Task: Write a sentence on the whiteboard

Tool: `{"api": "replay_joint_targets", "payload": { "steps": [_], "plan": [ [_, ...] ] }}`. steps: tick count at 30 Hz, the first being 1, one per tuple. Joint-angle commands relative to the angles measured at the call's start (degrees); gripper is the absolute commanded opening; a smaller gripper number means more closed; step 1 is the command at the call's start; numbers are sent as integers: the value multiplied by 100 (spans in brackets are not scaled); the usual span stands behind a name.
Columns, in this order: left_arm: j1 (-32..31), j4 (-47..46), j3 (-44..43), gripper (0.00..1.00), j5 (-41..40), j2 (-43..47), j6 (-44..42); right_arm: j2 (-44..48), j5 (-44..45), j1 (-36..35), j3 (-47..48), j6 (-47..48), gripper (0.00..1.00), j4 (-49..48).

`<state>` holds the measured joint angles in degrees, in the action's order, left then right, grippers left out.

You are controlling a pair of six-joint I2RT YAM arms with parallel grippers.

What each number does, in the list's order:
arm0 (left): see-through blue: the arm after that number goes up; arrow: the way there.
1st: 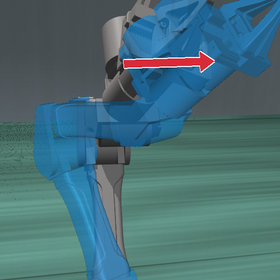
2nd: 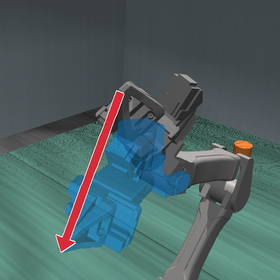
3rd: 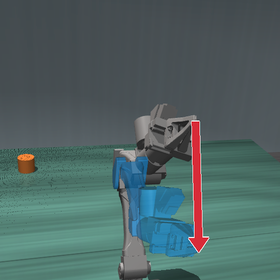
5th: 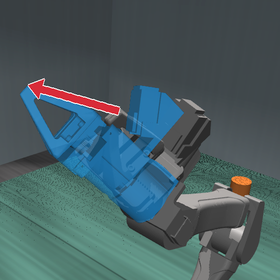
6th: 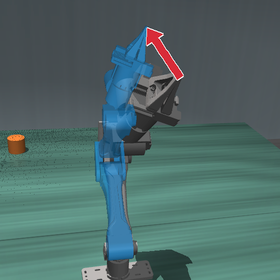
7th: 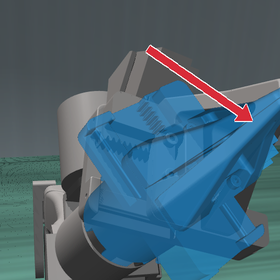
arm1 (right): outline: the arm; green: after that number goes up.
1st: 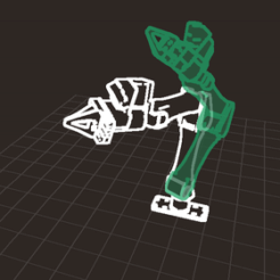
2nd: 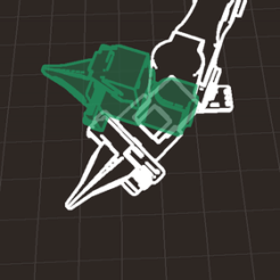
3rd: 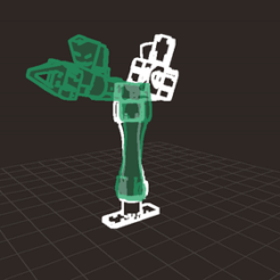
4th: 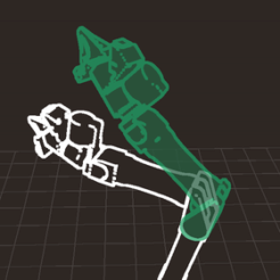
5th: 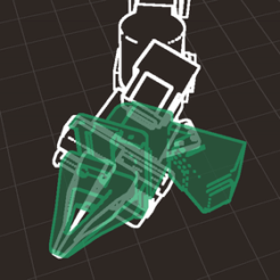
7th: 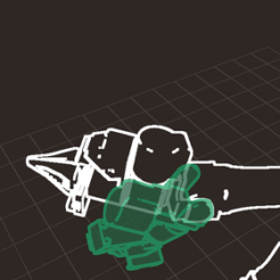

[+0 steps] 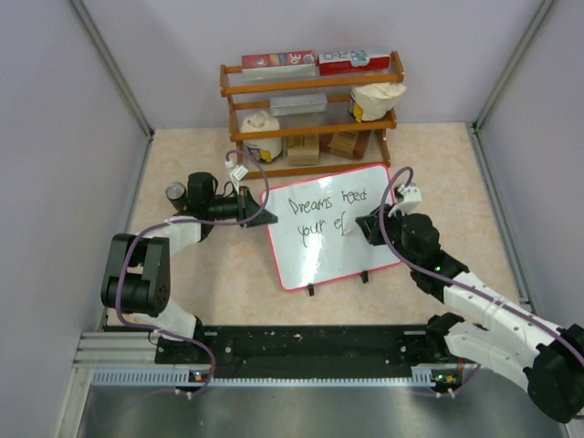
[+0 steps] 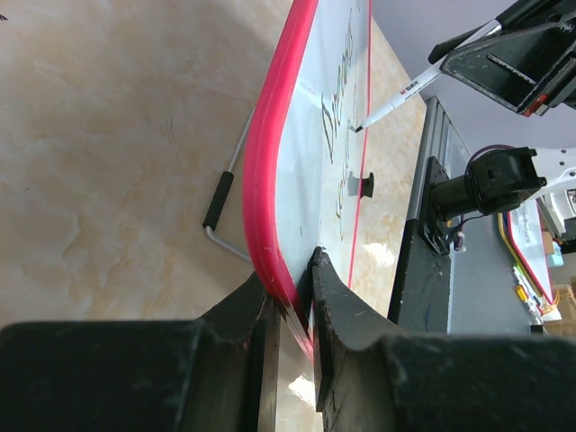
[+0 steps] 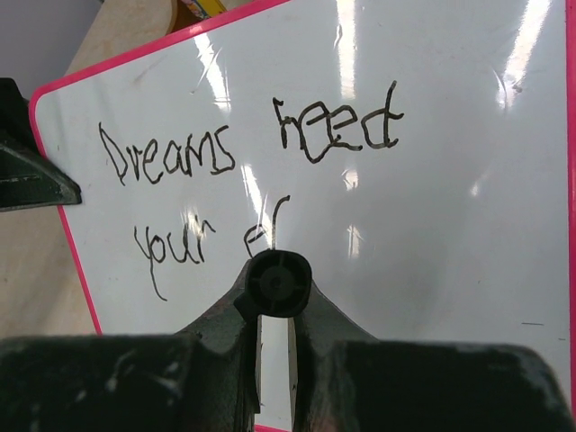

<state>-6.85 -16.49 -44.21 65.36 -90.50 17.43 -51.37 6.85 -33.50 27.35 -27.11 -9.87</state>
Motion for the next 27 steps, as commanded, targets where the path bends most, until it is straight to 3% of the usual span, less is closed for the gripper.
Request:
{"api": "replay_joint_targets", "payload": {
  "steps": [1,16,27],
  "plan": [
    [-27,208,96,0,-577,-29,-768,127,-228,62,182,-22,0,-15],
    [-27,199,88,0,-569,-29,-759,-329,185,62,868,-22,0,-253],
    [-27,199,88,0,-569,-20,-767,-549,430,62,692,31,0,-261]
  ]
}}
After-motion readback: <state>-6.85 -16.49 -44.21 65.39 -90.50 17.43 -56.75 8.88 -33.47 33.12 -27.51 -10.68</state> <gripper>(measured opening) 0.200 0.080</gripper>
